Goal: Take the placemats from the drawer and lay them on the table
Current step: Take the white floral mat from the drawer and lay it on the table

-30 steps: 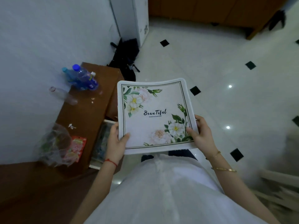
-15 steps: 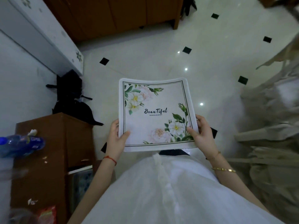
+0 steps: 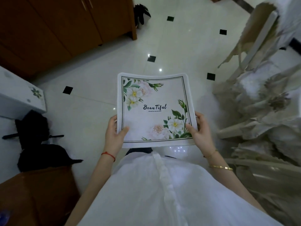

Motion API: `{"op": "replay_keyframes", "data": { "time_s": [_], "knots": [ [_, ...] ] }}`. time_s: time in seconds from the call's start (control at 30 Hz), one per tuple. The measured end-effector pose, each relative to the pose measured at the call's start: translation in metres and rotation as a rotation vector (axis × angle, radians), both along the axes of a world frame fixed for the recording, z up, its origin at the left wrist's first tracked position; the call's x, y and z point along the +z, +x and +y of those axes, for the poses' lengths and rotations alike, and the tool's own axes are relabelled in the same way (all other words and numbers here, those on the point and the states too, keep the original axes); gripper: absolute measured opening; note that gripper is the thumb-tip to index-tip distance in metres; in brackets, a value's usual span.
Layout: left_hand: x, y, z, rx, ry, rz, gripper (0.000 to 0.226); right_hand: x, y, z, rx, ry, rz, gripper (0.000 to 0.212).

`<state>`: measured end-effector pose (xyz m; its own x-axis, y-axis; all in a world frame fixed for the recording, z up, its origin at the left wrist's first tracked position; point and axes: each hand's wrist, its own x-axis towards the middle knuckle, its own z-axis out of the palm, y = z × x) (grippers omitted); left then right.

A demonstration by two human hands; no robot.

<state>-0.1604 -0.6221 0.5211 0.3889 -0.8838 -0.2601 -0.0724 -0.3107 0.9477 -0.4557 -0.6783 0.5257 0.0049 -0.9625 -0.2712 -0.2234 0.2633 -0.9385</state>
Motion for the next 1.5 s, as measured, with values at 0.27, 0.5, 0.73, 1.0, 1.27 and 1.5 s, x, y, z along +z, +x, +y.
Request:
{"op": "replay_keyframes", "data": {
  "time_s": [0.27, 0.5, 0.73, 1.0, 1.27, 1.5],
  "knots": [
    [-0.009, -0.001, -0.157, -0.171, -0.036, -0.017, 0.045, -0.011, -0.001, -0.104, -0.200, -0.011, -0.045, 0.045],
    [0.000, 0.001, -0.320, -0.326, -0.048, -0.009, 0.045, -0.003, 0.002, -0.220, -0.351, -0.039, -0.077, 0.044],
    [0.009, -0.017, -0.458, -0.472, -0.026, -0.005, 0.044, -0.002, -0.006, -0.316, -0.497, -0.041, -0.125, 0.044],
    [-0.002, -0.072, -0.608, -0.535, -0.017, -0.009, 0.045, -0.015, -0.053, -0.446, -0.566, -0.046, -0.081, 0.045],
    [0.006, -0.156, -0.764, -0.535, -0.037, -0.012, 0.045, -0.002, -0.141, -0.602, -0.542, -0.073, -0.044, 0.042],
    [0.012, -0.226, -0.883, -0.533, -0.030, -0.040, 0.044, 0.001, -0.210, -0.723, -0.525, -0.091, 0.014, 0.043]
  ]
}}
